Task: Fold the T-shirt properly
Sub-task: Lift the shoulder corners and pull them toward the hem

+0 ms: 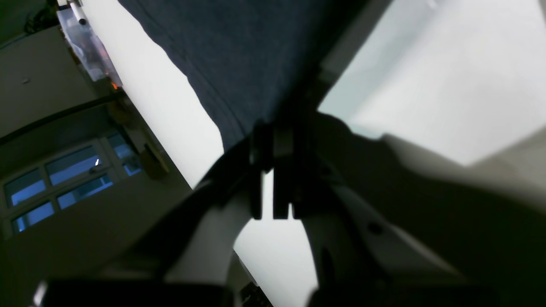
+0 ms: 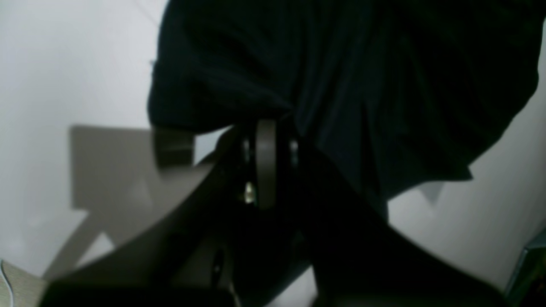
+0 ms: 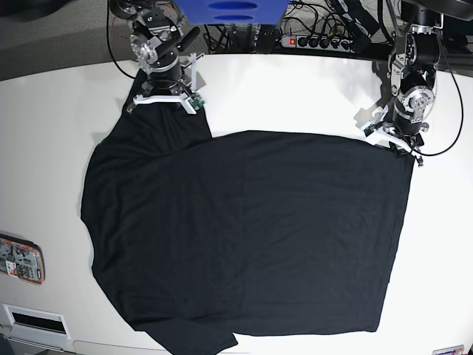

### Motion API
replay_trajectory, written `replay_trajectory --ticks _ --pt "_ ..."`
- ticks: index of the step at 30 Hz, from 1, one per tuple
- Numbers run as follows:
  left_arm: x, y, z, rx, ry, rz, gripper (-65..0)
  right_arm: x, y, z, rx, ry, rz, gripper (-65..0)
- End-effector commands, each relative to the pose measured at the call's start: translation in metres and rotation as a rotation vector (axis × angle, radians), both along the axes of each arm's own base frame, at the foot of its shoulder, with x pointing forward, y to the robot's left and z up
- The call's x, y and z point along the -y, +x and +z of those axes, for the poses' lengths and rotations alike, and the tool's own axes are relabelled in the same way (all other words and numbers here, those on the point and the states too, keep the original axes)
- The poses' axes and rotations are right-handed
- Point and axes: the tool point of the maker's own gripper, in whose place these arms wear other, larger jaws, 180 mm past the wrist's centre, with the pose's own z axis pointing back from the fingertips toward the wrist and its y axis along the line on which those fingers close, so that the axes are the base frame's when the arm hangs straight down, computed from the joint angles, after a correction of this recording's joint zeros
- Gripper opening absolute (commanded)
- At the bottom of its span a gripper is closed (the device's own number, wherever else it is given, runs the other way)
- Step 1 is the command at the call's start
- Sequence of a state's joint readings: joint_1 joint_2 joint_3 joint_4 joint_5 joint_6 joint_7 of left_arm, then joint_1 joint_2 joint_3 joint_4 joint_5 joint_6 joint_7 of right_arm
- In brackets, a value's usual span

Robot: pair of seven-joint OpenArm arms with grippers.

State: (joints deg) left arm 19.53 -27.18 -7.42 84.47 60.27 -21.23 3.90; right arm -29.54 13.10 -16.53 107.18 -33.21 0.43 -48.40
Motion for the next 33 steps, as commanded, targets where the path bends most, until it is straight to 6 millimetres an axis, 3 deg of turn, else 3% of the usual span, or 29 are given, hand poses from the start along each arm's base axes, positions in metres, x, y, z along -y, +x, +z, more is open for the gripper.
replay_trajectory --ticks 1,5,13,20,26,33 --pt "0.001 -0.010 -0.007 -0.036 -0.012 0.001 -65.0 0.006 0.004 0.006 0.019 -0.011 -0.010 -65.0" --pt "0.002 -0.006 -0.004 -0.025 -0.012 -0.003 -65.0 0.019 0.017 0.019 0.069 -0.018 -0.048 -65.0" --pt "0.005 0.036 0.031 0.121 -0.042 0.044 -65.0 0.042 0.036 0.030 0.122 -0.048 -0.104 -65.0" --pt "0.012 0.066 0.054 0.217 -0.072 0.069 -65.0 0.042 0.070 0.048 0.207 -0.044 -0.107 -65.0" --pt "0.011 0.081 0.066 0.256 -0.072 0.070 -65.0 0.039 0.088 0.056 0.221 -0.052 -0.057 -65.0" --pt "0.010 0.094 0.077 0.291 -0.071 0.069 -65.0 0.052 0.107 0.069 0.268 -0.068 -0.088 -65.0"
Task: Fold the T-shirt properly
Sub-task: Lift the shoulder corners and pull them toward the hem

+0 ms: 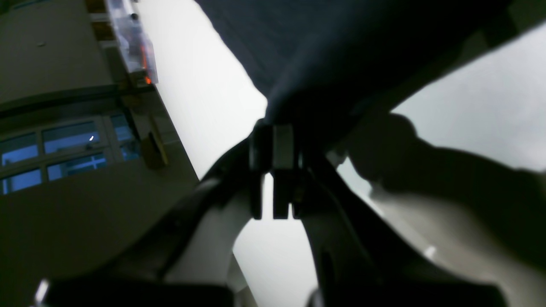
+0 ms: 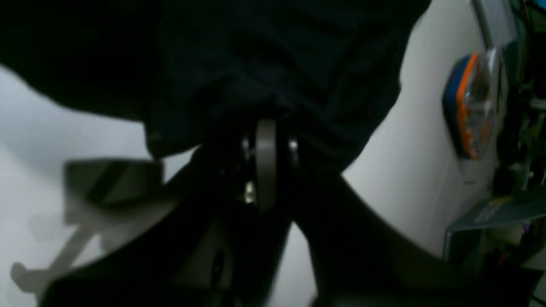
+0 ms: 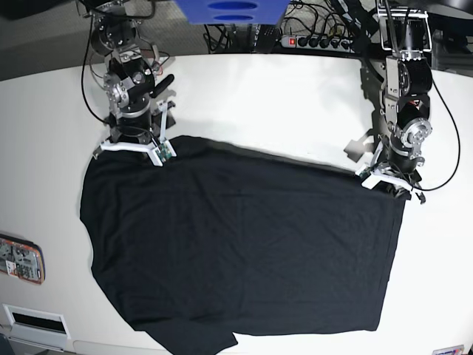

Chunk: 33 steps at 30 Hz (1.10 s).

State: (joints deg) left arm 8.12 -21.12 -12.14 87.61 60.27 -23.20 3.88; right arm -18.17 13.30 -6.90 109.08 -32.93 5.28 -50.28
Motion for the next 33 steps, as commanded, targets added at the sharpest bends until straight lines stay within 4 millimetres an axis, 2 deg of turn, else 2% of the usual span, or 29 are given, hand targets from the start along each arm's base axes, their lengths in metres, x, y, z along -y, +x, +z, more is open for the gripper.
replay_trajectory --ticks 1,6,11,14,18,21,26,33 --pt "-0.005 0.008 0.015 0.046 0.019 -0.001 -65.0 0.000 0.021 0.021 0.087 0.005 0.006 -65.0" --pt "-0.005 0.021 0.027 0.082 0.010 0.002 -65.0 0.001 0.065 0.058 0.202 -0.004 -0.003 -65.0" --pt "-0.002 0.033 0.035 0.109 0.006 -0.003 -65.0 -0.007 0.085 0.070 0.200 -0.032 0.080 -65.0" --pt "0.005 0.041 0.041 0.133 -0.017 0.002 -65.0 -0.005 0.093 0.067 0.188 -0.042 0.078 -65.0" --pt "0.004 0.048 0.044 0.147 -0.023 0.009 -65.0 0.001 0.103 0.059 0.170 -0.054 0.070 -65.0" --pt "-0.001 0.062 0.052 0.202 -0.019 0.040 -65.0 0.006 0.109 0.049 0.142 -0.065 0.059 -65.0" --pt "-0.012 0.072 0.050 0.268 -0.006 0.082 -65.0 0.014 0.117 0.034 0.099 -0.081 0.044 -65.0" --pt "-0.003 0.074 0.045 0.268 -0.034 0.090 -65.0 0.024 0.129 0.014 0.051 -0.094 0.032 -65.0"
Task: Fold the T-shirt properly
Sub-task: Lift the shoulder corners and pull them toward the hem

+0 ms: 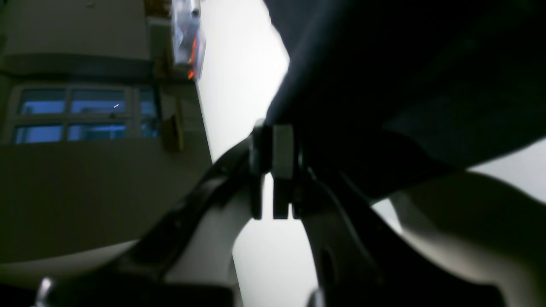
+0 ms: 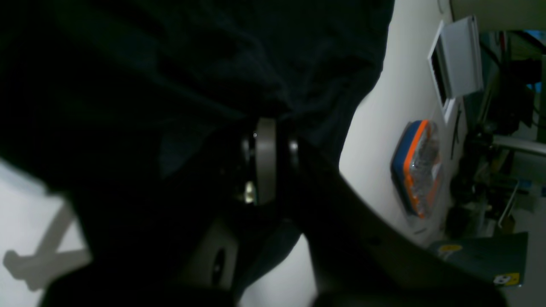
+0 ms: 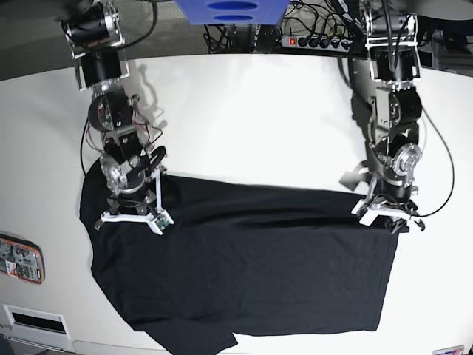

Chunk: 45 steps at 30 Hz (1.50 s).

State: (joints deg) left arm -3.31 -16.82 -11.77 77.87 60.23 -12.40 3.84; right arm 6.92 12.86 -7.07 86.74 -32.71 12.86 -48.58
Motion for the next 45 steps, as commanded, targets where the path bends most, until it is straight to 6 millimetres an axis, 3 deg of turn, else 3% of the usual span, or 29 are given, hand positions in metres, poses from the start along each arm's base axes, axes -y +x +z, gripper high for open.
replay_trajectory --ticks 1,14,21,29,36,41,45 --pt "-0.009 0.011 0.022 0.060 0.028 0.008 -65.0 0.005 0.010 0.013 0.043 -0.011 -0.007 -65.0" --pt "-0.021 0.032 0.001 -0.001 -0.008 0.053 -65.0 0.018 -0.001 -0.023 -0.061 -0.032 -0.039 -65.0" --pt "-0.010 0.053 0.004 0.011 -0.051 0.055 -65.0 0.025 0.048 0.012 0.023 -0.036 -0.051 -65.0" --pt "-0.012 0.056 0.003 0.006 -0.056 0.060 -65.0 0.026 0.049 0.011 0.016 -0.038 -0.052 -65.0" --pt "-0.011 0.061 0.009 0.020 -0.056 0.059 -65.0 0.031 0.041 -0.021 -0.055 -0.034 -0.048 -65.0" --pt "-0.007 0.064 0.011 0.023 -0.052 0.044 -65.0 0.034 0.064 -0.007 -0.018 -0.028 -0.044 -65.0" --pt "0.005 0.067 0.010 0.015 -0.031 0.002 -65.0 0.033 0.069 -0.004 -0.004 -0.021 -0.036 -65.0"
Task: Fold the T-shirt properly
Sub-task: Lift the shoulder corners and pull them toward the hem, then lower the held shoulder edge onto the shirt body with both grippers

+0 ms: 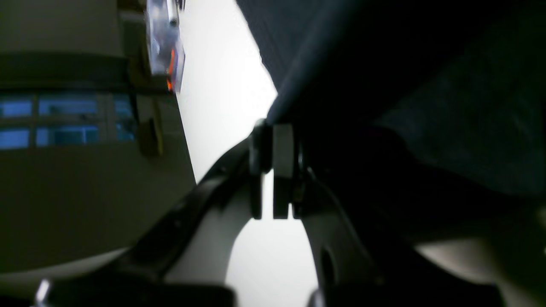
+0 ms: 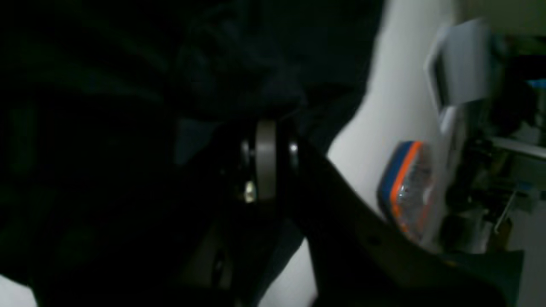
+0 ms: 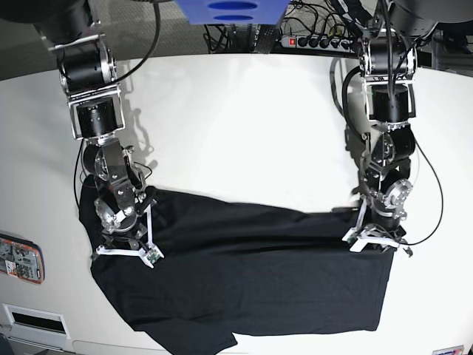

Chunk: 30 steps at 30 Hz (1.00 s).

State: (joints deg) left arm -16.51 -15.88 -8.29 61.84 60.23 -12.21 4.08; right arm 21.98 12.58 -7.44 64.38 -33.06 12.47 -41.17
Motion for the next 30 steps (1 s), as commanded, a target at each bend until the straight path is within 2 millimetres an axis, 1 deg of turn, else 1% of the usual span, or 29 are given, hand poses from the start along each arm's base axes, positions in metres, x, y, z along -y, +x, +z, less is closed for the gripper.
replay_trajectory --ticks 1,8,14,17,19,21,23,27,30 --pt "-0.0051 0.0131 0.0238 0.067 0.020 0.002 -65.0 0.0083 0.0041 0.0077 0.018 -0.017 -0.011 -65.0" --pt "-0.0034 0.0105 0.0198 0.059 0.015 0.002 -65.0 0.0087 0.0044 0.0077 0.021 -0.016 -0.014 -64.9" --pt "-0.0041 0.0099 0.0193 0.058 0.017 0.002 -65.0 0.0057 0.0069 0.0097 0.038 -0.006 0.002 -26.5" --pt "-0.0049 0.0099 0.0195 0.058 0.018 0.003 -65.0 0.0063 0.0068 0.0093 0.037 -0.006 0.000 -14.3" --pt "-0.0049 0.0099 0.0195 0.058 0.018 0.003 -65.0 0.0067 0.0068 0.0095 0.037 -0.005 -0.001 -9.1" --pt "-0.0049 0.0099 0.0195 0.058 0.018 0.003 -65.0 0.0068 0.0069 0.0096 0.038 -0.005 -0.002 -6.5" --pt "-0.0049 0.0099 0.0195 0.058 0.018 0.003 -65.0 0.0067 0.0071 0.0101 0.040 -0.005 -0.002 -5.4" --pt "-0.0049 0.0099 0.0195 0.058 0.018 0.003 -65.0 0.0061 0.0073 0.0102 0.041 -0.002 -0.002 -5.4" --pt "-0.0049 0.0099 0.0195 0.058 0.018 0.003 -65.0 0.0060 0.0059 0.0064 0.031 -0.001 -0.002 -5.4"
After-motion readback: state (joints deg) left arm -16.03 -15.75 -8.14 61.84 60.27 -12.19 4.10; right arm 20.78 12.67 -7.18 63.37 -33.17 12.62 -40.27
